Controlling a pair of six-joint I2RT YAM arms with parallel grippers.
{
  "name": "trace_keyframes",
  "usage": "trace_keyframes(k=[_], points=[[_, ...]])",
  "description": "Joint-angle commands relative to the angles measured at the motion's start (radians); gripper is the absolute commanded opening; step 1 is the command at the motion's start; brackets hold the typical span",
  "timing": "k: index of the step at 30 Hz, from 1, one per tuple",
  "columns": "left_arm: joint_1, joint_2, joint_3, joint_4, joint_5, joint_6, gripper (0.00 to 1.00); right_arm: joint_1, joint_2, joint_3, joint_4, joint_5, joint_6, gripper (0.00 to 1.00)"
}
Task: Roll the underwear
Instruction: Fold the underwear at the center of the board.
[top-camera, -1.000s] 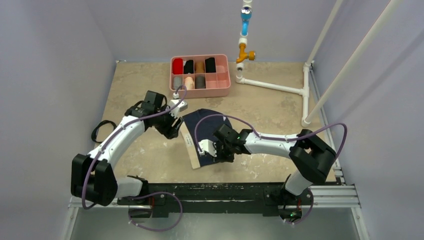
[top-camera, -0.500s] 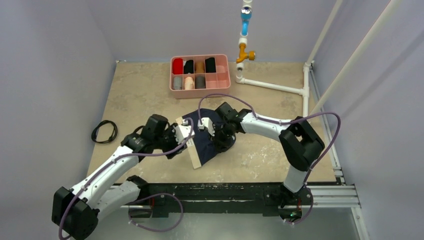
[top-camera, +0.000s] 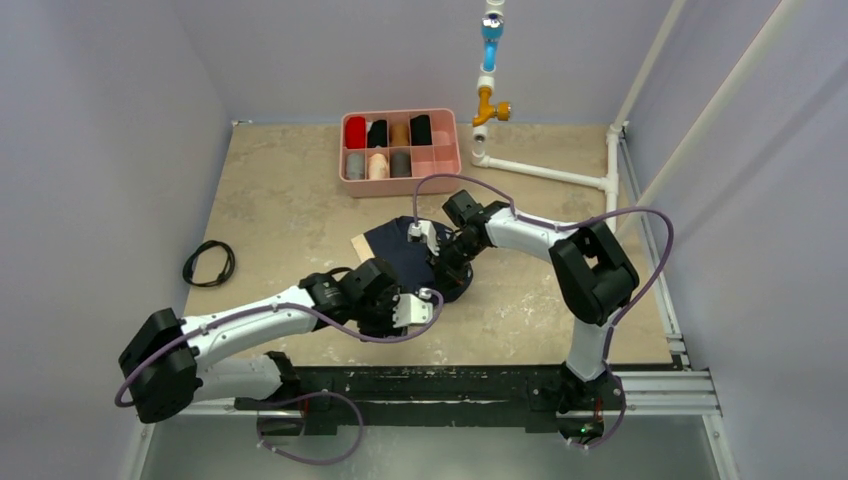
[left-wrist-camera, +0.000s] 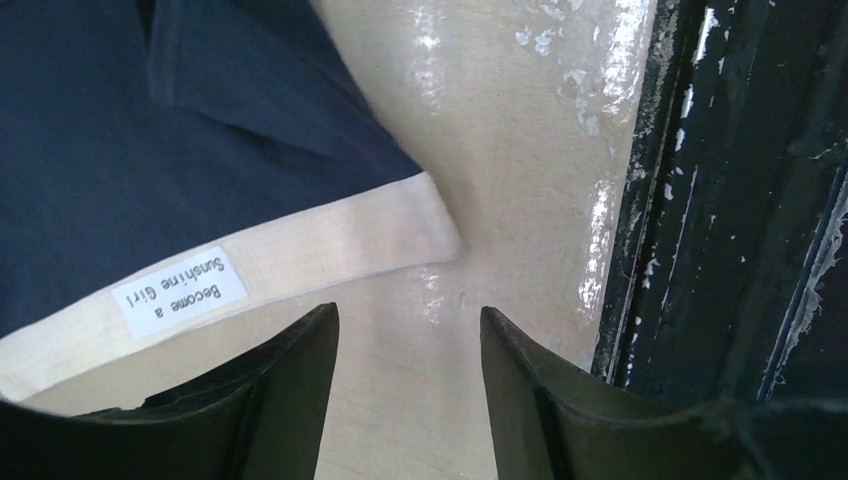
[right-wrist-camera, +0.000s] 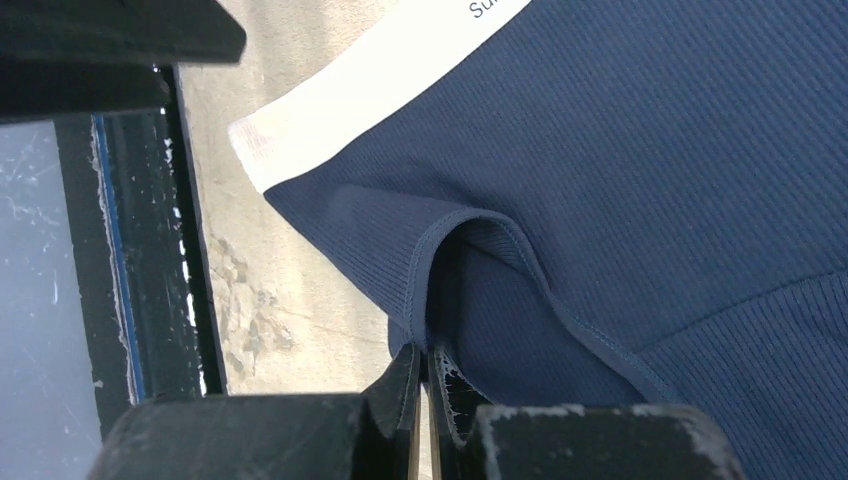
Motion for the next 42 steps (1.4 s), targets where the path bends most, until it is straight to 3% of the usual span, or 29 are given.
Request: trace_keyframes(k=[1, 18, 21, 30, 42], points=[[-0.061, 0.067, 0.060, 0.050, -0.062, -0.006, 0.52, -0.012, 0.003, 0.041, -0.028, -0.063, -0.010, 0.00], [-0.195, 0.249, 0.089, 0.146, -0.227, -0.057, 0.54, -0.033, 0.006, 0.042, -0.029, -0.082, -0.004, 0.00], [-0.199, 0.271, 0.090, 0.154, -0.250, -0.058, 0.48, -0.032, 0.004, 0.042, -0.030, -0.083, -0.006, 0.00], [-0.199, 0.244, 0.094, 0.101, -0.191, -0.060, 0.00, -0.033, -0.038, 0.018, -0.127, -0.116, -0.096, 0.00], [-0.199, 0.161, 0.172, -0.017, -0.040, -0.050, 0.00, -0.030, -0.141, -0.048, -0.342, -0.184, -0.272, 0.00]])
